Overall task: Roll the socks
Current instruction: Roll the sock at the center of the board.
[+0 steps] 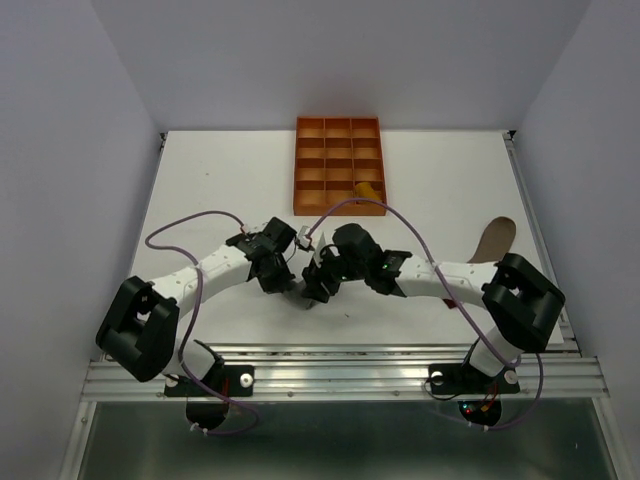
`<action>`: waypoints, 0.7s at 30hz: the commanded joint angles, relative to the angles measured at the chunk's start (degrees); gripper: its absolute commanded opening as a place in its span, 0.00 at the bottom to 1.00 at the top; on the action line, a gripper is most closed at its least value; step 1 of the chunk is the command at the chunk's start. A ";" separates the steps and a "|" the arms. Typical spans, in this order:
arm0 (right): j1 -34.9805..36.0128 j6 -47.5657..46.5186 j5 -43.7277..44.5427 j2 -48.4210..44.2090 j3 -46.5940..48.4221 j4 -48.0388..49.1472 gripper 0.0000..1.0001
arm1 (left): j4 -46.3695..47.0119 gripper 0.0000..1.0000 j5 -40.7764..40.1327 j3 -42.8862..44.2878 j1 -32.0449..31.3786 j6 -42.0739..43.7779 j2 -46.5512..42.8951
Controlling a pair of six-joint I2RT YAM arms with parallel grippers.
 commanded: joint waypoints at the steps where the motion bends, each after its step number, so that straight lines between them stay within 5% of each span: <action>1: 1.98 -0.35 -2.05 -0.23 -2.53 9.77 0.58 | -4.82 0.00 0.45 1.23 0.28 3.10 0.16; 21: 13.58 -1.58 25.61 2.41 -6.76 11.62 0.60 | -10.90 0.00 8.18 5.71 0.37 4.34 5.44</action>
